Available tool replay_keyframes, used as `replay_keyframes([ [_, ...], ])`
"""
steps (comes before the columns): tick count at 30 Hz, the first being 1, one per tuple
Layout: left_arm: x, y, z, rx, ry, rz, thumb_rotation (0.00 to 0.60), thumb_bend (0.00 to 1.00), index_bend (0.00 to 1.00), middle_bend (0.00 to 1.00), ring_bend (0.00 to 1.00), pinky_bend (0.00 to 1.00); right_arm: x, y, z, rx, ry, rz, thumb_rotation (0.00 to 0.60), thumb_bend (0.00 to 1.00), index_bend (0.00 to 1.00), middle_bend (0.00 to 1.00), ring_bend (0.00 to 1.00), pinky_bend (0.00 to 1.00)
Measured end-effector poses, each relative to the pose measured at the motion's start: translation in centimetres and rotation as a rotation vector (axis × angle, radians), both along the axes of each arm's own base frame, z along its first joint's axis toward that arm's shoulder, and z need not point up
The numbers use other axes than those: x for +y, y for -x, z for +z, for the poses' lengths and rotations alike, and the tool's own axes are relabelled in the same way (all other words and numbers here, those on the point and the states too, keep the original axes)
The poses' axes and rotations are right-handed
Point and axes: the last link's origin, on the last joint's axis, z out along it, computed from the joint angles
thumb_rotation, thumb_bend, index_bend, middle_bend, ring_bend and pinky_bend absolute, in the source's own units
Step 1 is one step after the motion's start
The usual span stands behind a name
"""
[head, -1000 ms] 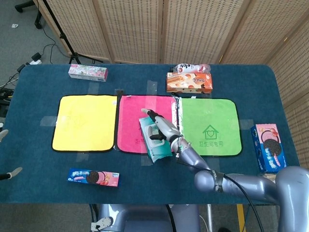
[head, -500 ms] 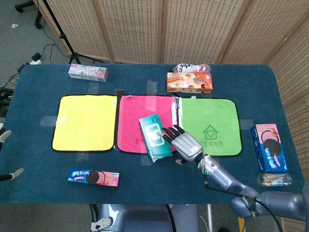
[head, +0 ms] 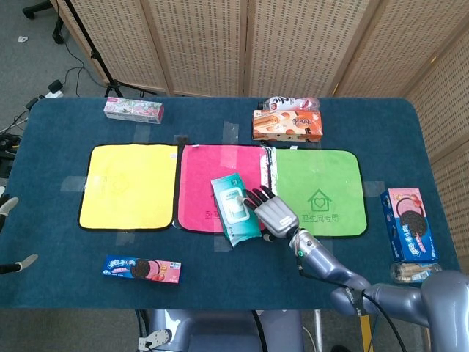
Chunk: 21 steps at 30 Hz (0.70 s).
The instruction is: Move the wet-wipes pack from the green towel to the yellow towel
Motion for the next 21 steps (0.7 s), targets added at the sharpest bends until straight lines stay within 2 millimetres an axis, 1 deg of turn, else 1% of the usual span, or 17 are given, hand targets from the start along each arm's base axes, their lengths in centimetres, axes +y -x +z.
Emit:
replay_keyframes([
  [6,0.0,0.2,0.1,-0.006,0.002,0.008,0.600,0.00,0.00,0.00,0.00,0.00,-1.1,-2.8,-1.3,-0.063,0.005,-0.020,0.600,0.00,0.00,0.00,0.00,0.00],
  [21,0.2,0.6,0.3,-0.013,0.000,0.022,0.600,0.00,0.00,0.00,0.00,0.00,-3.7,-6.0,-3.9,-0.072,0.069,-0.141,0.600,0.00,0.00,0.00,0.00,0.00],
])
